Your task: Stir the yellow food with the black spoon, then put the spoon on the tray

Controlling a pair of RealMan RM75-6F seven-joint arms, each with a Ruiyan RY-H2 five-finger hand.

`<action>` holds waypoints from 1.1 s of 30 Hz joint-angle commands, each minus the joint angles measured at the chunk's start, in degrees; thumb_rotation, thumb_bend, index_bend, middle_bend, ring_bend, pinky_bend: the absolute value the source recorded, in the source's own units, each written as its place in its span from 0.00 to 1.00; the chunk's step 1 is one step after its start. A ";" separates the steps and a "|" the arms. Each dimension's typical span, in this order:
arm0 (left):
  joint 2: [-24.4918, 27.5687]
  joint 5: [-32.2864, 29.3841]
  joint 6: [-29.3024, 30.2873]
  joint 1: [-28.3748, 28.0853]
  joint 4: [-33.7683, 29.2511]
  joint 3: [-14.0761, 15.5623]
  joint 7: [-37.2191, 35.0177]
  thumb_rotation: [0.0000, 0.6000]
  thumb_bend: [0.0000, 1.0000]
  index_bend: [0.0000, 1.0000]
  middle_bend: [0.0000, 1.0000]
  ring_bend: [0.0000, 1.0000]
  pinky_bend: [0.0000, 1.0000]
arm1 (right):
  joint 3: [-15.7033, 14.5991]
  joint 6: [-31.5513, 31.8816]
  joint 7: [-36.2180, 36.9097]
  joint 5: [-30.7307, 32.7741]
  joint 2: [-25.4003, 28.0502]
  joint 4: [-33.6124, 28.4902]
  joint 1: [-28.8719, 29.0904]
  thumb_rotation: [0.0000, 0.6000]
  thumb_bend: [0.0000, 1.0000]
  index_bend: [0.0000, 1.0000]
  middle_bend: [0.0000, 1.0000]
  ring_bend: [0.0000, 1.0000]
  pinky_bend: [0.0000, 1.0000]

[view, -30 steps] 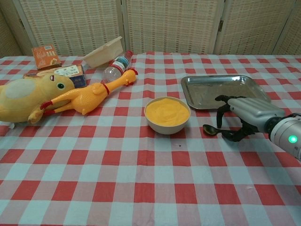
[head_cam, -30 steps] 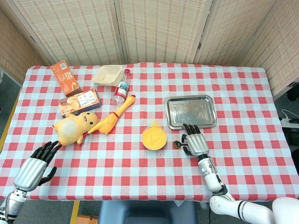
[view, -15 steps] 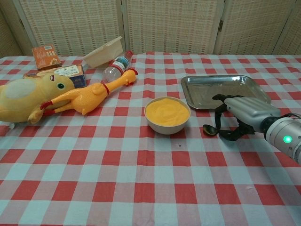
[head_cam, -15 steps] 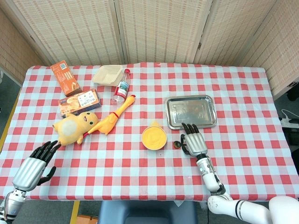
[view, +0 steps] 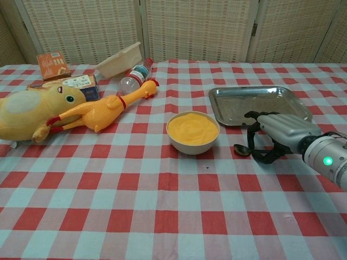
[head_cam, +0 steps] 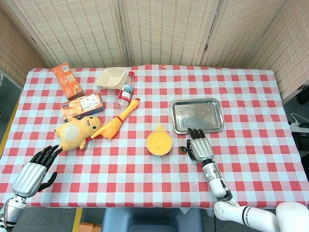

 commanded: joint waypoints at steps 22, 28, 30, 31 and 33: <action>0.24 0.59 0.30 -0.10 0.14 0.24 -0.94 1.00 0.48 0.00 0.00 0.00 0.17 | 1.24 3.40 0.24 -1.42 2.91 -4.55 0.24 1.00 0.33 0.61 0.01 0.00 0.00; 0.55 0.62 0.76 0.00 0.22 0.18 -2.09 1.00 0.48 0.00 0.00 0.00 0.17 | 4.49 4.25 -2.78 0.71 4.05 -9.16 2.30 1.00 0.33 0.60 0.01 0.00 0.00; 0.74 0.50 0.69 -0.06 0.23 0.14 -2.66 1.00 0.48 0.00 0.00 0.00 0.17 | 5.68 4.60 -4.74 1.83 3.77 -10.32 3.48 1.00 0.33 0.60 0.01 0.00 0.00; 0.83 0.47 0.69 -0.10 0.24 0.12 -2.93 1.00 0.48 0.00 0.00 0.00 0.17 | 6.20 4.71 -5.65 2.40 3.45 -10.59 4.09 1.00 0.33 0.60 0.01 0.00 0.00; 1.01 0.40 0.70 -0.16 0.33 0.05 -3.63 1.00 0.48 0.00 0.00 0.00 0.17 | 7.36 4.48 -7.72 3.95 2.34 -10.48 5.80 1.00 0.33 0.60 0.01 0.00 0.00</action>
